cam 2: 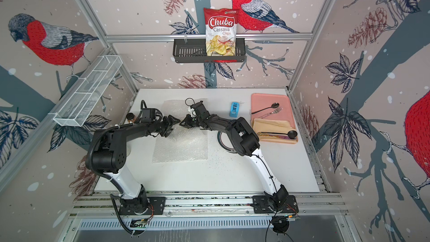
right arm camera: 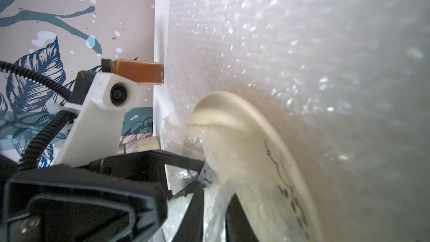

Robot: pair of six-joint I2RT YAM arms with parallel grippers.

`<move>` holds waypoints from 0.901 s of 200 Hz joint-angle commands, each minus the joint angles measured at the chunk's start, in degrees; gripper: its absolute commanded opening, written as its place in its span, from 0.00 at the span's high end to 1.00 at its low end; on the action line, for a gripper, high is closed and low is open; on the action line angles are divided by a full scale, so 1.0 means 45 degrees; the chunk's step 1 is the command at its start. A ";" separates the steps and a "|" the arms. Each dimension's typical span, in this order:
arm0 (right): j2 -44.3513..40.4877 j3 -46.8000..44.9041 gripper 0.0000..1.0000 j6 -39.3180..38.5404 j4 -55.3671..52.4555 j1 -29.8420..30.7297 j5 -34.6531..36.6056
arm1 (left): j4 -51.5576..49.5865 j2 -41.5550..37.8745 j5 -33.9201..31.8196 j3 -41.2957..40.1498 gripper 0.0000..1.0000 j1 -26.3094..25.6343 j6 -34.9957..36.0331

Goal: Wrap dinner plates in bubble wrap
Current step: Wrap the plate in the bubble wrap.

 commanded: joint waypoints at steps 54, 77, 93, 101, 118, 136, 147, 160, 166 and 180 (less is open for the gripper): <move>0.0258 -0.0149 0.69 -0.0236 -0.1107 0.0144 0.0876 | -0.2038 -0.1134 0.0189 0.0571 0.22 0.0616 0.0866; 0.0074 -0.0205 0.64 -0.0348 -0.1063 0.0161 0.0820 | -0.2268 -0.1571 0.0383 0.0653 0.23 0.0877 0.1003; -0.0242 -0.0581 0.60 -0.0318 -0.0730 0.0168 0.0801 | -0.2695 -0.1883 0.0384 0.0617 0.24 0.0884 0.1274; -0.0425 -0.0853 0.59 -0.0211 -0.0395 0.0167 0.0714 | -0.2905 -0.2081 0.0308 0.0466 0.24 0.0888 0.1382; -0.0789 -0.1385 0.56 -0.0023 0.0470 0.0161 0.0406 | -0.3235 -0.2611 -0.0092 0.0005 0.25 0.0905 0.1534; -0.1148 -0.1860 0.53 0.0078 0.1130 0.0172 0.0182 | -0.3257 -0.3134 -0.0337 -0.0667 0.28 0.0933 0.1454; -0.1351 -0.2074 0.52 0.0060 0.1509 0.0184 0.0097 | -0.3548 -0.3389 -0.0708 -0.0980 0.30 0.0954 0.1490; -0.1506 -0.2270 0.51 0.0059 0.1830 0.0202 -0.0006 | -0.4019 -0.3735 -0.1499 -0.1267 0.34 0.0993 0.1616; -0.1563 -0.2387 0.50 0.0105 0.2071 0.0195 -0.0127 | -0.4143 -0.3892 -0.1818 -0.1418 0.35 0.1047 0.1642; -0.1734 -0.2694 0.49 0.0267 0.2657 0.0193 -0.0303 | -0.4290 -0.4179 -0.2337 -0.1792 0.40 0.1159 0.1638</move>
